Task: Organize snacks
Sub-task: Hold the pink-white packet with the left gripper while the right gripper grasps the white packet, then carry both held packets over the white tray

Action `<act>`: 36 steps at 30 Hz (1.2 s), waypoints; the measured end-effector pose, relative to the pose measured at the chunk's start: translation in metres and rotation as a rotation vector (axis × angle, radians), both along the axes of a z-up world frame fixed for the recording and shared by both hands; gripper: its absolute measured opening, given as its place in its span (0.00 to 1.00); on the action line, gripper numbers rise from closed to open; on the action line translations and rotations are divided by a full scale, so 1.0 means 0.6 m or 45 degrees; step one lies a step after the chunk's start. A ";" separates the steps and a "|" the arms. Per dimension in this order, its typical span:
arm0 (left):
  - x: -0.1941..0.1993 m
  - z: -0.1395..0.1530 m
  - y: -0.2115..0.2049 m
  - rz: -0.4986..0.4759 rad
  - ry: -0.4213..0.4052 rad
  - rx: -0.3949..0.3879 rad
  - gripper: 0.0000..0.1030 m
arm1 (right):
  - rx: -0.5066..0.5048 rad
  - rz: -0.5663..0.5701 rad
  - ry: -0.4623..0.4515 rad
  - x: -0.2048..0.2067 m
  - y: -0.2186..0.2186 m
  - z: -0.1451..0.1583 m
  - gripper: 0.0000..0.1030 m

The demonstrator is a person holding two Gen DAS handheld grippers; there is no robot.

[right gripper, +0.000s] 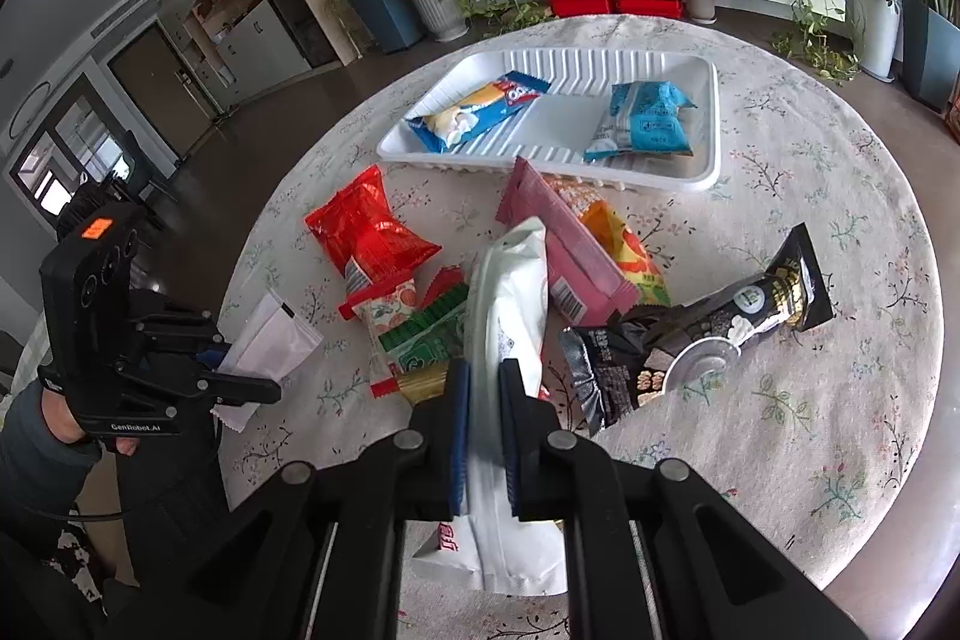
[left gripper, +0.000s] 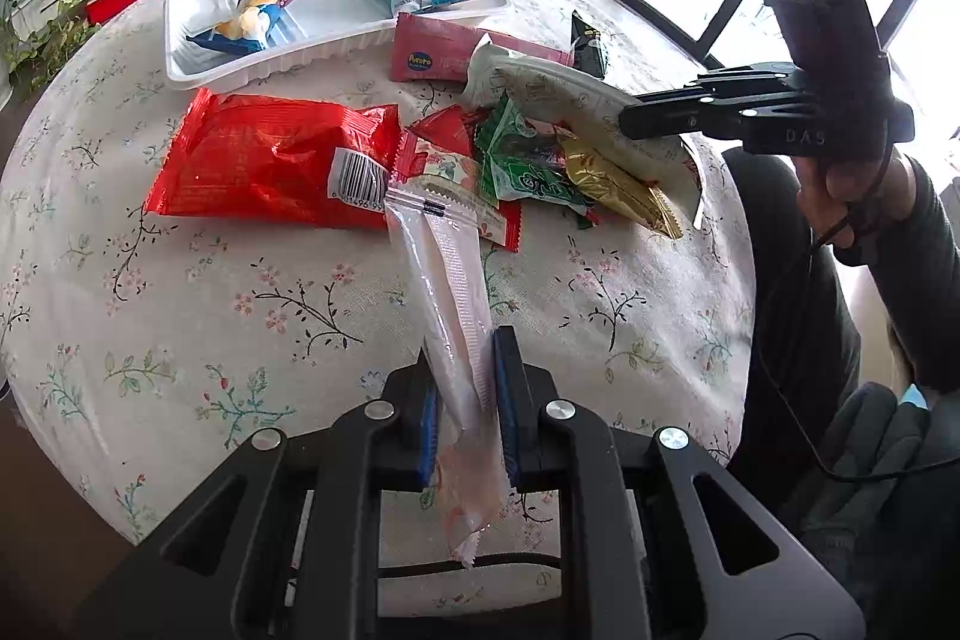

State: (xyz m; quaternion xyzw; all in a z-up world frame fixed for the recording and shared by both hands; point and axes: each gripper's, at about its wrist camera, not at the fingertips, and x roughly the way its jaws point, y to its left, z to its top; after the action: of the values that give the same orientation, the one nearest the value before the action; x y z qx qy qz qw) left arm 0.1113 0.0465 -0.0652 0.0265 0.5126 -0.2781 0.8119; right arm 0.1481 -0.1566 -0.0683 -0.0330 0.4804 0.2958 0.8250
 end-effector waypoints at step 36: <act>-0.001 0.010 0.017 0.056 -0.031 -0.078 0.14 | 0.152 -0.145 0.095 0.024 -0.031 0.008 0.13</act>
State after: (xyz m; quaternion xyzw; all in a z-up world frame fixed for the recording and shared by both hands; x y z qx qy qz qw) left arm 0.1108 0.0567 -0.0593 -0.0064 0.4943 -0.2754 0.8245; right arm 0.1624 -0.1751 -0.0637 0.0547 0.4934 0.2775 0.8226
